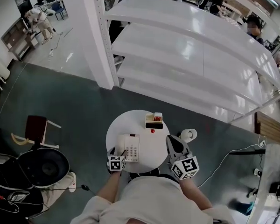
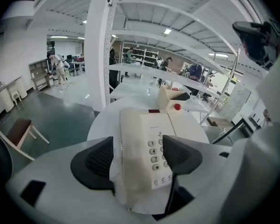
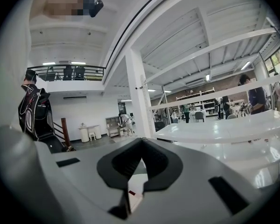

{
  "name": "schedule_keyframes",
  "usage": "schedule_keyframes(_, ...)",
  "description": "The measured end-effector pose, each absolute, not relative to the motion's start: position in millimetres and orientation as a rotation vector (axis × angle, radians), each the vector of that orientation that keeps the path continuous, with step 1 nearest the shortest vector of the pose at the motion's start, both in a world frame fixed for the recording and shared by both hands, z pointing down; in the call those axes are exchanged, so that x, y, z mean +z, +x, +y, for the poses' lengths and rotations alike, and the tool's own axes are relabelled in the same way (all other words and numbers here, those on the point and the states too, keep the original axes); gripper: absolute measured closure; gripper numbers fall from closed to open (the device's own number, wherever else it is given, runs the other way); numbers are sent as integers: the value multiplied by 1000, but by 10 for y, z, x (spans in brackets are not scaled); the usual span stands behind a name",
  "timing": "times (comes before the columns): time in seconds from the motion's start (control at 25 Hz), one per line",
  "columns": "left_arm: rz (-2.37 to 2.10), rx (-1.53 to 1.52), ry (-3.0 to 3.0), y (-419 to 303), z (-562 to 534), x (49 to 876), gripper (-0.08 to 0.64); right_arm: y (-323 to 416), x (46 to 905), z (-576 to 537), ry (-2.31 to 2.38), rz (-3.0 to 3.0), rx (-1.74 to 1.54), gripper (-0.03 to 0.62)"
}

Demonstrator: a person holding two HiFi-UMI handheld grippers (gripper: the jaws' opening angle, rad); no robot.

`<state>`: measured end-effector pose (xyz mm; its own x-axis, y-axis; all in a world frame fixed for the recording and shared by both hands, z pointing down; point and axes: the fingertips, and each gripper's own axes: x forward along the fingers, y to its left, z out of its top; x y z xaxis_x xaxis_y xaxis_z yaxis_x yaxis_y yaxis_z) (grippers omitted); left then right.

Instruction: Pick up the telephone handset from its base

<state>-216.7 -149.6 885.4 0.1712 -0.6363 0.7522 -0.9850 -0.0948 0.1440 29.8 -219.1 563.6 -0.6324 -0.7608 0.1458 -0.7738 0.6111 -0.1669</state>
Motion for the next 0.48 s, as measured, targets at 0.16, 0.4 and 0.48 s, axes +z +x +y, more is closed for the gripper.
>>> schedule_keyframes(0.16, -1512, 736, 1797, -2151, -1507, 8907, 242, 397, 5605, -2163, 1360, -2746, 330, 583)
schedule_keyframes(0.4, -1483, 796, 1783, -2165, -1598, 8992, 242, 530, 5613, -2186, 1425, -2706, 345, 583)
schedule_keyframes(0.48, -1479, 803, 1783, -2162, -1623, 9017, 242, 570, 5618, -2180, 1443, -2697, 346, 583)
